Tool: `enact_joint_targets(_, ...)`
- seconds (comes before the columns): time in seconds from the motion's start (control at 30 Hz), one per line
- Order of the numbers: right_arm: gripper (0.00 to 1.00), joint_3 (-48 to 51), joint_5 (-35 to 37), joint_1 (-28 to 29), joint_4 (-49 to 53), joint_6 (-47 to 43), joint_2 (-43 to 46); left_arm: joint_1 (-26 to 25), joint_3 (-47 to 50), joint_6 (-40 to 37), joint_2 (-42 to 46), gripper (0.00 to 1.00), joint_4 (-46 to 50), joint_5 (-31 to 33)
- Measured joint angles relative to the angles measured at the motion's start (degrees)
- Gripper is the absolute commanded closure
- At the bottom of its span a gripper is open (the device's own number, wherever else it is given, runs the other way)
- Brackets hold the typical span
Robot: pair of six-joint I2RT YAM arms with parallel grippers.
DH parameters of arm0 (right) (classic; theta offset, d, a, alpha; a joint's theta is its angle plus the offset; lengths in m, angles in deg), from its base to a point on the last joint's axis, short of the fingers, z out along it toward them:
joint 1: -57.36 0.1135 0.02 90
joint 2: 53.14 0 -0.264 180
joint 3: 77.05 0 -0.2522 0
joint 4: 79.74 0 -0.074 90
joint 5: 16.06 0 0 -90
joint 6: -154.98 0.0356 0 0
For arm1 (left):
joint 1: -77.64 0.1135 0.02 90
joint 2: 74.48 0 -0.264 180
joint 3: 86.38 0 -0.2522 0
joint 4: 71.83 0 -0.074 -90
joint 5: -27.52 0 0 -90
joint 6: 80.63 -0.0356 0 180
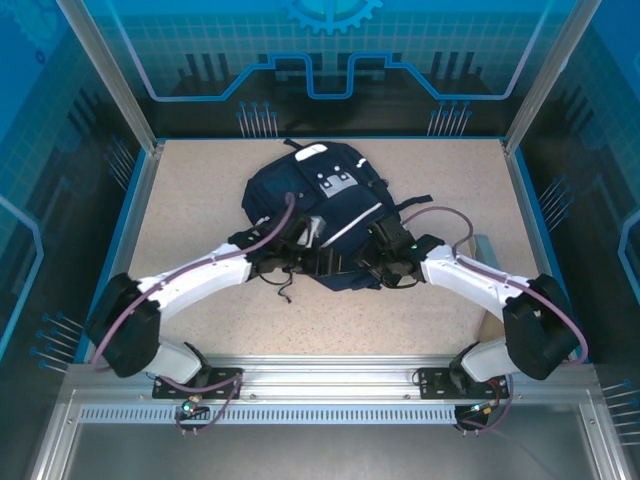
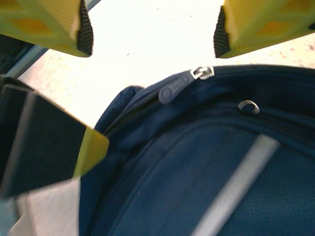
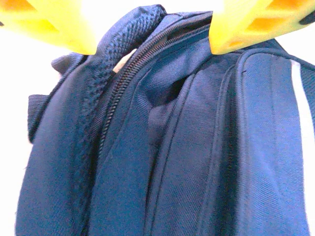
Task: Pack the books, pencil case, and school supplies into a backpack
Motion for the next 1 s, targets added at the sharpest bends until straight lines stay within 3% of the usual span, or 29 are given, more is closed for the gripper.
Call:
enact_joint_targets(0.17,0.34,-5.0,5.1,0.9,6.3,-5.8,0.9,5.9,0.0,0.1,6.0,0.13,1.7,1.3)
enact_joint_targets(0.37,0.39,-11.6,7.7,4.6,9.9,-15.5,-0.4,9.4,0.0,0.2,8.2,0.08,5.1,5.4)
enact_joint_targets(0.7,0.51,-14.6,-5.2,5.0,6.6,-31.5,-8.6,10.6,2.7,3.1,8.1,0.12,6.5,5.9)
enact_joint_targets(1.0,0.53,-15.2,-10.1,5.0,4.9,-35.0,-13.3,10.6,3.8,6.5,4.8,0.19,4.2,2.1)
